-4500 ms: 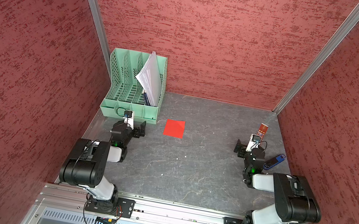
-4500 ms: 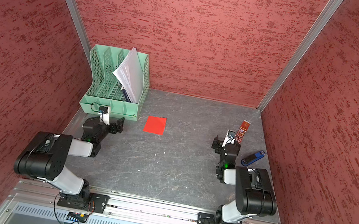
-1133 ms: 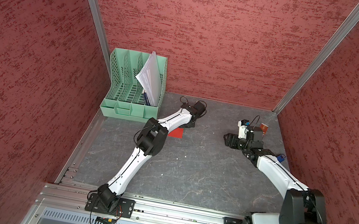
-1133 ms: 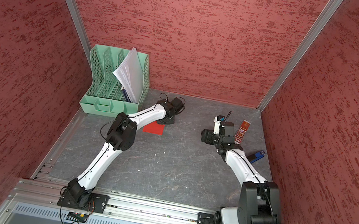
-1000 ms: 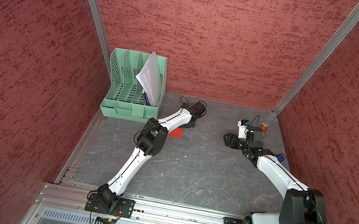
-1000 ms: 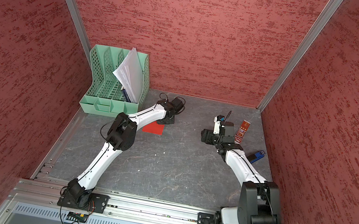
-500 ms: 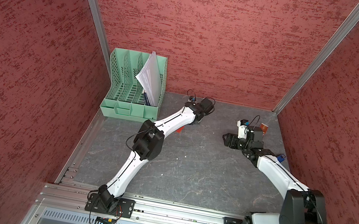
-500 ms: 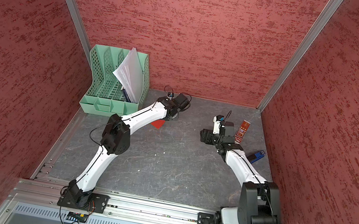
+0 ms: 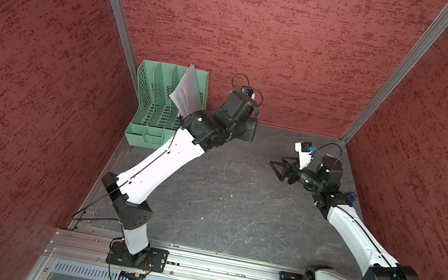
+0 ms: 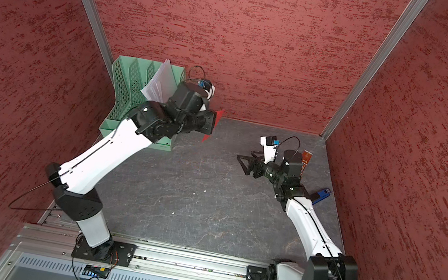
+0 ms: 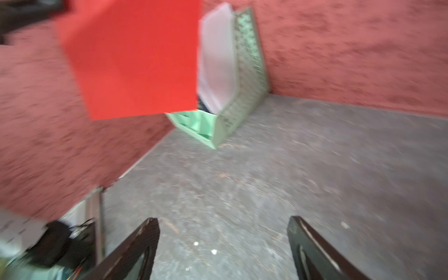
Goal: Fold the square paper along the opposite sides
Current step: Pick up the paper from the center of the board.
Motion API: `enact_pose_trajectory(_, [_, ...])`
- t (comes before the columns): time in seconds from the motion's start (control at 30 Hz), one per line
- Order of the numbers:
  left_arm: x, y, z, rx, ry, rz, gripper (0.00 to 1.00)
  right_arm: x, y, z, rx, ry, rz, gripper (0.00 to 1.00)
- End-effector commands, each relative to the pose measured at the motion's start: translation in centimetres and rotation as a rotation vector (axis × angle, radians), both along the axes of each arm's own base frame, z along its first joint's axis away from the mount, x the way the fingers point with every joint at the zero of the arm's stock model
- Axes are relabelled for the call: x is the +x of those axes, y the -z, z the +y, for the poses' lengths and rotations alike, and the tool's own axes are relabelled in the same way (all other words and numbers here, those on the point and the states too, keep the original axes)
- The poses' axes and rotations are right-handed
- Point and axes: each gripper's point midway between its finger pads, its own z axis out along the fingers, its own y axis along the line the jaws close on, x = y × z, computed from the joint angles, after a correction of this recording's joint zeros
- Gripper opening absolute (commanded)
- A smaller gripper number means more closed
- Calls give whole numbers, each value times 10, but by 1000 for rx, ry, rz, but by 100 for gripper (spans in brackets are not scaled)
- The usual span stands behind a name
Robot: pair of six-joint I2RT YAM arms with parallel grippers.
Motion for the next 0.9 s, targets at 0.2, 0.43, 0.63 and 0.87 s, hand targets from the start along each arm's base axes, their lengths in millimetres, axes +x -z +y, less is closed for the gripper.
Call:
enact_pose_trajectory(0.2, [-77,-36,-16,-292,582,-63,0,-75,-78,23,109,-391,-291,88])
enact_pose_trajectory(0.43, [-108,-70,-23,-439,748,-124,0,-91,-120,25,121,-479,-382,88])
enact_pose_trajectory(0.63, [-116,-80,-30,-513,823,-127,0,-96,-141,24,103,-490,-445,88])
enact_pose_trajectory(0.87, [-119,-79,-36,-552,867,-108,0,-97,-157,24,87,-501,-485,88])
